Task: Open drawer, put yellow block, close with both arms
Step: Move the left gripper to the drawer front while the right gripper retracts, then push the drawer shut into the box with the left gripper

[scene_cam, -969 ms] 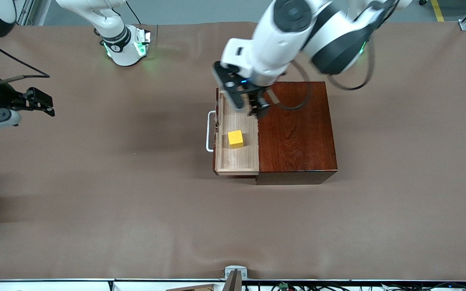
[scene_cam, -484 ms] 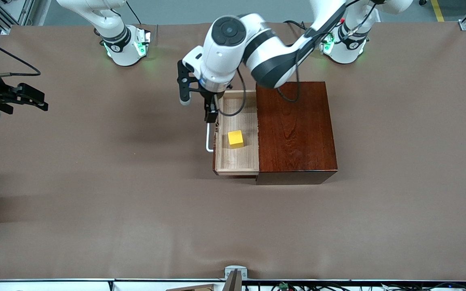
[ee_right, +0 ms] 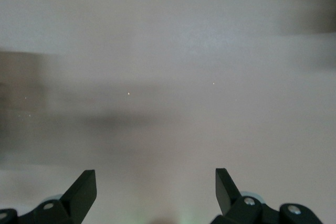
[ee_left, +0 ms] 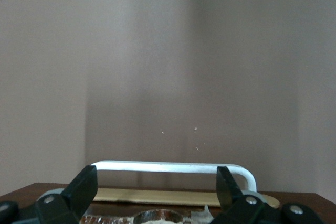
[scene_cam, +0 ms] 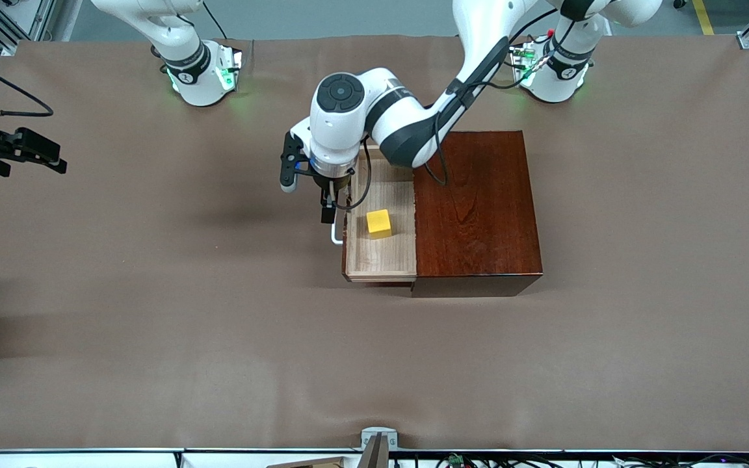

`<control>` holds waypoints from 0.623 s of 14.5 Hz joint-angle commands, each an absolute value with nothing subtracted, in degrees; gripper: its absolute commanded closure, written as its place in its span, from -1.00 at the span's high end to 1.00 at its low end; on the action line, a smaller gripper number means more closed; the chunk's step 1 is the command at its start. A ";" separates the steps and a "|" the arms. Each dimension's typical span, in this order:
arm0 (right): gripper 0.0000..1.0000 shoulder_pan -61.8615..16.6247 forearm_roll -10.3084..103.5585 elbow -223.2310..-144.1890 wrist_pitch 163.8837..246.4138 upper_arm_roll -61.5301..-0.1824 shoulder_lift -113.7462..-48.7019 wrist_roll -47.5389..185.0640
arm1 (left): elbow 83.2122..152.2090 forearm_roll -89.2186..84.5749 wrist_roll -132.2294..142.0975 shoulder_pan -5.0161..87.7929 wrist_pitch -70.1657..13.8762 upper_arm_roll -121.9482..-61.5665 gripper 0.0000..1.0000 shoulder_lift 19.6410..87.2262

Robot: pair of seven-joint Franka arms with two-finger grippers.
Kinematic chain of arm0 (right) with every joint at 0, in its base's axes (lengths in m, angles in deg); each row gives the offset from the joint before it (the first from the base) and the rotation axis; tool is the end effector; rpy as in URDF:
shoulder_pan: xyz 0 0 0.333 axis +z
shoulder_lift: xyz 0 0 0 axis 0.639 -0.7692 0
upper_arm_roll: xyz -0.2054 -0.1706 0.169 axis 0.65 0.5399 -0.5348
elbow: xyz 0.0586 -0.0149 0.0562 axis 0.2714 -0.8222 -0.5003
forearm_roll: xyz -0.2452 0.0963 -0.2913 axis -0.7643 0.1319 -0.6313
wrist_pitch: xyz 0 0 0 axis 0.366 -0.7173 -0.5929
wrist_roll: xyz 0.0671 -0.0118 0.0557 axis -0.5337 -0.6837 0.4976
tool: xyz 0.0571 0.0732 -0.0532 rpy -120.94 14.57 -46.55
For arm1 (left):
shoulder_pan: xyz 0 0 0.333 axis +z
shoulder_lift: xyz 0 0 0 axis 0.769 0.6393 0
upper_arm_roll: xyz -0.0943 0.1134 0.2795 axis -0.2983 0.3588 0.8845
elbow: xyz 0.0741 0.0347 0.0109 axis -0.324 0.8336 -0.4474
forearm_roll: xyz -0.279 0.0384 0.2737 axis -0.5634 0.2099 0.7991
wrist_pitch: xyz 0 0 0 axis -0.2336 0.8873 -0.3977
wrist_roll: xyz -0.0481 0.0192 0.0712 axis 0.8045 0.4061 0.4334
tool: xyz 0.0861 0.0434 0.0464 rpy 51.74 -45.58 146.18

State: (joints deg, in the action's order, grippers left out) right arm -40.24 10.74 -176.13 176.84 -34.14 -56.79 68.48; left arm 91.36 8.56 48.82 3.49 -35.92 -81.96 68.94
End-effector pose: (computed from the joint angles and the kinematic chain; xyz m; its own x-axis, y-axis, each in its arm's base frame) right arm 0.5433 -0.0236 0.6189 0.9978 0.0369 -0.0550 0.0357 -0.9991 -0.0236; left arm 0.4576 -0.6063 0.3484 -0.0229 -0.9819 0.1880 -0.9981 0.0117 -0.0602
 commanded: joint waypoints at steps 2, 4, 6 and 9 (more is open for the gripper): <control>1.00 -41.12 11.45 -177.85 178.21 -34.72 -55.47 66.73 | 89.37 9.66 50.05 3.51 -36.31 -80.30 1.00 71.32; 1.00 -41.04 11.45 -177.85 177.86 -34.90 -55.56 62.69 | 89.37 9.66 50.06 3.24 -36.40 -79.76 1.00 71.93; 1.00 -41.12 11.45 -177.68 177.77 -34.81 -55.47 61.89 | 89.54 9.66 50.06 3.33 -36.31 -79.76 1.00 71.93; 1.00 -41.12 10.84 -177.33 177.51 -34.81 -55.47 57.50 | 89.63 9.92 50.06 3.33 -35.79 -79.67 1.00 71.76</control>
